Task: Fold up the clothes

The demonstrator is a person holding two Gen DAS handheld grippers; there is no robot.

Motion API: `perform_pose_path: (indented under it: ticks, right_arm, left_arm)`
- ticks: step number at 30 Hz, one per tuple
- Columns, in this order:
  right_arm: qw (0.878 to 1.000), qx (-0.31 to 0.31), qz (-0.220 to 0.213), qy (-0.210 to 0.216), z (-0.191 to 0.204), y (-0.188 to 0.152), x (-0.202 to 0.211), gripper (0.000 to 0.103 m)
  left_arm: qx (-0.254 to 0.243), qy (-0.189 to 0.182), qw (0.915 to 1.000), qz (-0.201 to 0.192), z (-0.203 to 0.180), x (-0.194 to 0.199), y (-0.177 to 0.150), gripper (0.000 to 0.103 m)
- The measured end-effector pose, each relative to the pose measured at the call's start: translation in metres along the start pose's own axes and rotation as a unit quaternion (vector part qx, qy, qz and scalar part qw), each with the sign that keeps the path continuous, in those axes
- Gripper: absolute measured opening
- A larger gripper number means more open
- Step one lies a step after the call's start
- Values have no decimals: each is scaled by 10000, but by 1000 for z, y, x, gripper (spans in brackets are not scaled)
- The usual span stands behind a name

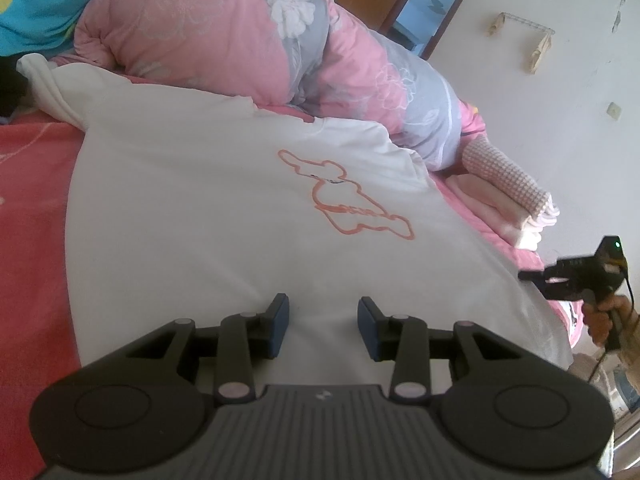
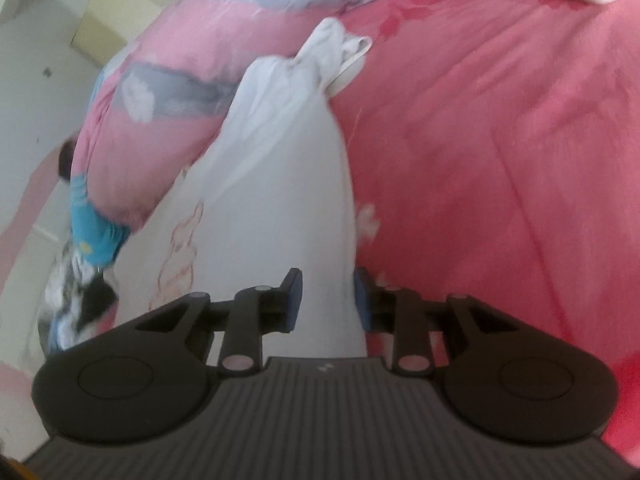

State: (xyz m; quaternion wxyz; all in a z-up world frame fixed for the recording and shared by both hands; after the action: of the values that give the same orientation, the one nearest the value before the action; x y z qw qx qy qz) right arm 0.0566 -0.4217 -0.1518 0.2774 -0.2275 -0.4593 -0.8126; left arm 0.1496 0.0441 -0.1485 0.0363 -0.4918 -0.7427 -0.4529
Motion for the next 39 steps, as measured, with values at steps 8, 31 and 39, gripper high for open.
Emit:
perform_pose_path:
  ticks: [8, 31, 39]
  right_arm:
    - [9990, -315, -228, -219, -12, -14, 11, 2]
    - [9991, -307, -129, -254, 2, -67, 58, 6]
    - [9995, -52, 73, -288, 18, -81, 60, 20]
  left_arm:
    - [-17, 13, 10000, -31, 1, 2, 0, 39]
    - [-66, 99, 9999, -75, 0, 3, -1, 39]
    - [-92, 144, 9998, -86, -2, 3, -2, 39]
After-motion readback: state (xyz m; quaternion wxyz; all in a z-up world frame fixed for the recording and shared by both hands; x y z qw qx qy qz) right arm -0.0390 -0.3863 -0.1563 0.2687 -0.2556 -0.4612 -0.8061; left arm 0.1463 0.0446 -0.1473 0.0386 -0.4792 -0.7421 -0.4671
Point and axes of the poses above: each gripper's, at about its wrist camera, not at the fingertips, and x roughly against the way its jaws point, z to its left, y to its top, the point moved 8 cm from there along -x, roughly the way its jaws point, and after that the axes turned 13 degrees about x, right-handed, at the moved point
